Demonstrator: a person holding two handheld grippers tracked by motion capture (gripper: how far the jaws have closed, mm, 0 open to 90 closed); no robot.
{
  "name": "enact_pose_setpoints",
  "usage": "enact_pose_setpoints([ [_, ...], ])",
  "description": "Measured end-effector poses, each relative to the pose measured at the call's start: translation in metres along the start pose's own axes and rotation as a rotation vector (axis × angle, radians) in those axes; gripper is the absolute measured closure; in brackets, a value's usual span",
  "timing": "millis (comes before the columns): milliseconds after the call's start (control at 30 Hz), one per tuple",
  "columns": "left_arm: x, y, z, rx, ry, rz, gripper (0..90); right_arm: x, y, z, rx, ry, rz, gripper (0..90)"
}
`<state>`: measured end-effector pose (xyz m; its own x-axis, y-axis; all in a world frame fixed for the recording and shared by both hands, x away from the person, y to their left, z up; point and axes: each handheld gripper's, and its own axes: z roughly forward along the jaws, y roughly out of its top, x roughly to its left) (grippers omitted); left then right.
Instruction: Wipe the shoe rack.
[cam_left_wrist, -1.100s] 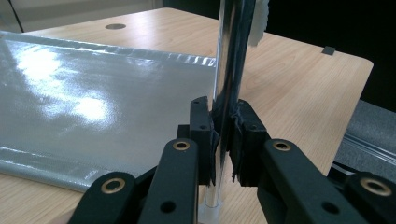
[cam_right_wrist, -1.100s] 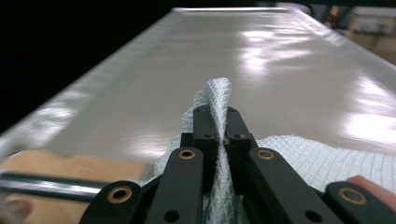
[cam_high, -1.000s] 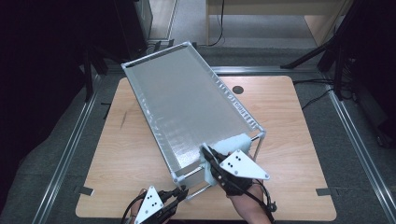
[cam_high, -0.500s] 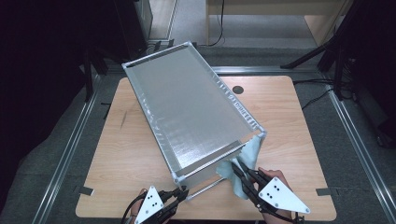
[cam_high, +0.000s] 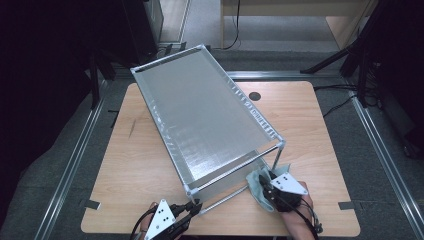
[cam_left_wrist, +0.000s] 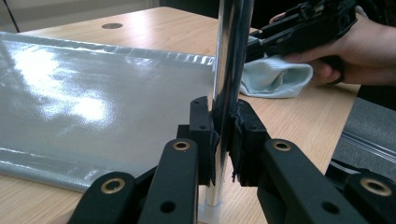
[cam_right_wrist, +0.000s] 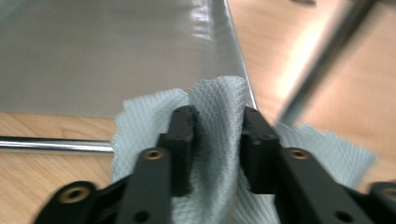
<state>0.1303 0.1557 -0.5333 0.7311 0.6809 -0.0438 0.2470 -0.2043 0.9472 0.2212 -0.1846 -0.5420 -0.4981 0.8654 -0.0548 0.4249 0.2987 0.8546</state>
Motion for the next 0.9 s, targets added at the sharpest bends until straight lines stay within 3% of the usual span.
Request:
enact_pose_setpoints([
  [67, 0.0, 0.0, 0.0, 0.001, 0.001, 0.002, 81.3, -0.009, 0.001, -0.009, 0.003, 0.026, 0.069, 49.4],
  [133, 0.0, 0.0, 0.0, 0.0, 0.0, 0.001, 81.3, -0.015, 0.003, -0.02, 0.002, 0.038, 0.091, 44.5],
  [200, 0.0, 0.0, 0.0, 0.0, -0.001, 0.003, 81.2, -0.016, 0.0, -0.03, 0.019, 0.08, 0.087, 40.1],
  [300, 0.0, 0.0, 0.001, -0.001, 0.001, 0.002, 81.3, -0.011, -0.009, -0.033, 0.067, 0.085, 0.063, 38.5],
  [433, -0.001, 0.0, 0.002, 0.0, 0.005, 0.0, 81.3, -0.005, -0.015, -0.019, 0.128, 0.087, 0.071, 37.0],
  [533, -0.001, 0.0, 0.002, 0.0, 0.005, 0.001, 81.3, 0.001, -0.017, -0.01, 0.178, 0.062, 0.038, 36.2],
  [733, -0.001, 0.0, 0.002, 0.001, 0.004, 0.0, 81.2, 0.005, -0.012, -0.01, 0.231, 0.041, 0.034, 43.1],
  [900, -0.001, 0.0, 0.002, 0.002, 0.006, 0.001, 81.2, 0.013, -0.011, -0.013, 0.23, 0.073, 0.018, 70.0],
])
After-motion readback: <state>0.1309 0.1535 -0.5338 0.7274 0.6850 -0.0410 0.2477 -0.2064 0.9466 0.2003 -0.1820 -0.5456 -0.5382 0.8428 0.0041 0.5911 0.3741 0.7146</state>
